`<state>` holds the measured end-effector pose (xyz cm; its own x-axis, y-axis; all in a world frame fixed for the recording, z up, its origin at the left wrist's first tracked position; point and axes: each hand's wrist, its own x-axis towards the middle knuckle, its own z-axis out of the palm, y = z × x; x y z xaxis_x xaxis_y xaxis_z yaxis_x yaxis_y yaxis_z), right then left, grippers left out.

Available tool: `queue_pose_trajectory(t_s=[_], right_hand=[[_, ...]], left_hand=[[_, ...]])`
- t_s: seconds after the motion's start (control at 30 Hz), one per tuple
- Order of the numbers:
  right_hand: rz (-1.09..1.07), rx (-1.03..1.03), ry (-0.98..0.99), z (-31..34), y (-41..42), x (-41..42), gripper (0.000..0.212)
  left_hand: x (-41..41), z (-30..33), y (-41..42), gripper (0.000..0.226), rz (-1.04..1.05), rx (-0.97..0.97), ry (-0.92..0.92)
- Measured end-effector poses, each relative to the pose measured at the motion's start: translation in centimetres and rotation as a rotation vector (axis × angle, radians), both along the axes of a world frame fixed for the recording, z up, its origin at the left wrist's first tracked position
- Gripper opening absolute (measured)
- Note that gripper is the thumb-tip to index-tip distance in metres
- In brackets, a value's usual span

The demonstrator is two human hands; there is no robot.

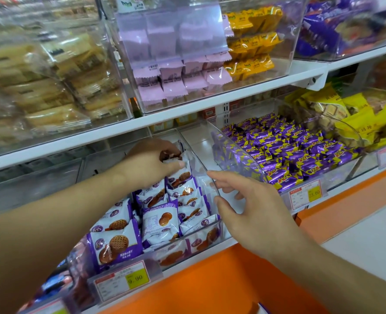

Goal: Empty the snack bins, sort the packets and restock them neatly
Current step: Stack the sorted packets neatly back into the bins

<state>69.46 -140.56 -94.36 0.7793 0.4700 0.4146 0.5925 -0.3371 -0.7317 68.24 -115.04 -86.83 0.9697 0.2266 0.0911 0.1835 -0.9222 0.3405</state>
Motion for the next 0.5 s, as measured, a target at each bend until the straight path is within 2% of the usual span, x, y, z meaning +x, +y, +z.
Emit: queue_pose_trajectory(t_s=[0.1,0.27,0.4,0.5], right_hand=[[0.008,-0.004,0.02,0.1,0.0,0.0,0.052],[-0.004,-0.013,0.025,0.2,0.0,-0.2,0.051],[-0.01,-0.003,0.037,0.2,0.1,-0.3,0.052],[-0.008,0.004,0.031,0.2,0.1,-0.3,0.051]], left_hand=[[-3.1,0.4,-0.4,0.037,0.026,-0.003,-0.027],[-5.9,0.4,0.7,0.032,0.048,0.083,0.09],[-5.6,0.5,1.3,0.022,0.101,-0.01,0.024],[-5.8,0.0,1.4,0.026,0.102,0.069,-0.011]])
